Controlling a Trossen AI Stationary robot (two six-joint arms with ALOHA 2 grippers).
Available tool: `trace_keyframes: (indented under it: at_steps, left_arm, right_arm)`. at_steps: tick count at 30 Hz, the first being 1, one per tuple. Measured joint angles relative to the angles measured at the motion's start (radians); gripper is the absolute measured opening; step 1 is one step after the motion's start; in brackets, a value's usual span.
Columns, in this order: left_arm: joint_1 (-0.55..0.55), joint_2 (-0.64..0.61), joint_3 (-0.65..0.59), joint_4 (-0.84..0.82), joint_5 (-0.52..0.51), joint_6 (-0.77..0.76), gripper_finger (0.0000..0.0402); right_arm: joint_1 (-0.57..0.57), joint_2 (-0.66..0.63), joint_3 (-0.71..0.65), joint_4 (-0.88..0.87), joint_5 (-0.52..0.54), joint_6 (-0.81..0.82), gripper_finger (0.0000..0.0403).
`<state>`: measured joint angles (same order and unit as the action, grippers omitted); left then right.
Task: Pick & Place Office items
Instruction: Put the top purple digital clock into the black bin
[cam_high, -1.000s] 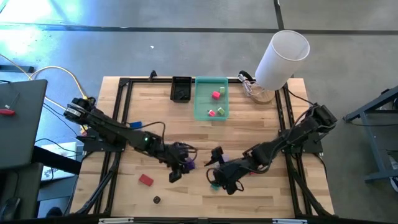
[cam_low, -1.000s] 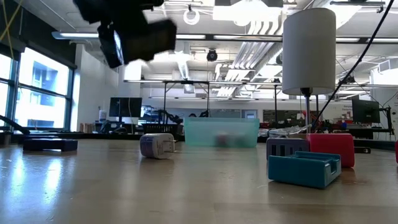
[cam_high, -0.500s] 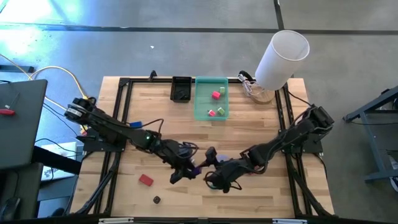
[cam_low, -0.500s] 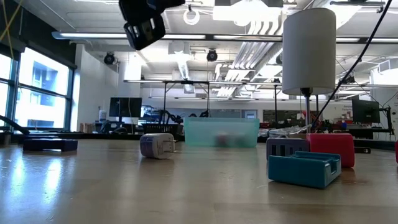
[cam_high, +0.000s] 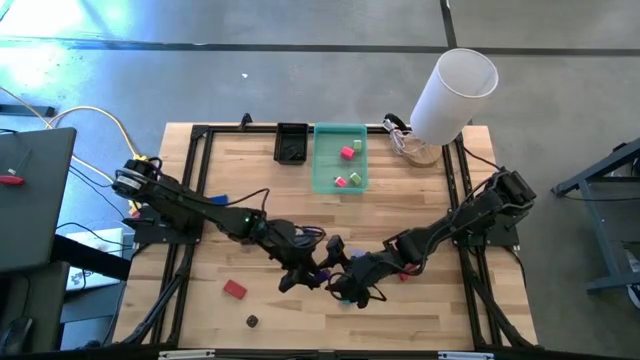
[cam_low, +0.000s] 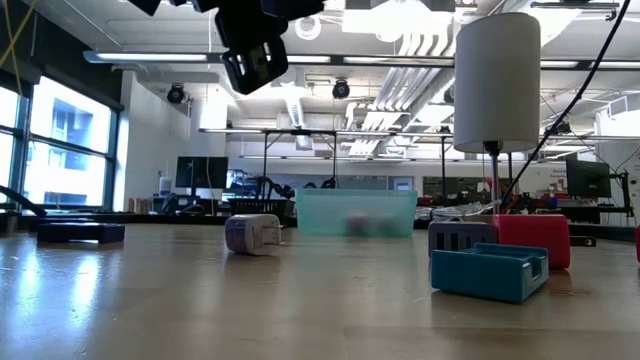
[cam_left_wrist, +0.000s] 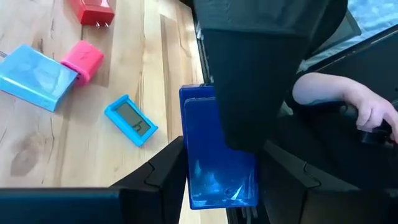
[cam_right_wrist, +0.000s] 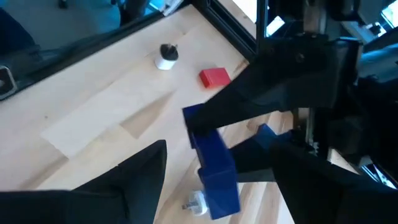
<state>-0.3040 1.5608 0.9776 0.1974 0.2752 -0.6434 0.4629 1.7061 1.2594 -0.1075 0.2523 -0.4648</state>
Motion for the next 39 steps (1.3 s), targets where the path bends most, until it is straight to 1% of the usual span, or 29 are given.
trace_keyframes:
  at_steps: [9,12,15,18,23,24,25,35,39]
  left_arm:
    - [-0.031,0.000,0.000,0.018,0.004,0.000,0.0158]
    - [-0.035,0.000,0.000,0.020,0.003,0.000,0.0158]
    - [-0.030,0.000,0.000,0.021,0.003,0.000,0.0158]
    - [-0.025,0.000,0.000,0.029,0.003,0.000,0.0158]
    - [-0.025,0.000,0.000,0.029,-0.016,-0.001,0.0158]
    - [-0.025,0.000,0.000,0.030,-0.013,-0.001,0.0158]
    - [-0.025,0.000,0.000,0.031,-0.012,0.002,0.0158]
    - [-0.022,0.001,0.000,0.040,-0.018,0.076,0.0158]
    - [-0.002,0.001,-0.001,0.042,-0.015,0.198,0.0159]
  right_arm:
    - [0.002,0.000,0.000,-0.003,-0.010,0.019,0.0269]
    - [0.002,0.000,0.000,-0.003,-0.041,0.024,0.0253]
    - [0.002,0.000,0.000,-0.002,-0.078,0.026,0.0215]
    - [0.001,0.000,0.000,-0.001,-0.098,0.027,0.0163]
    - [-0.002,0.000,0.000,0.010,-0.094,0.020,0.0069]
    - [-0.001,0.000,0.000,0.013,-0.091,0.014,0.0053]
    - [-0.001,-0.001,0.000,0.013,-0.090,0.012,0.0047]
    - [0.007,-0.002,0.002,-0.003,-0.084,0.043,0.0047]
    - [0.013,-0.004,0.003,-0.041,-0.064,0.056,0.0047]
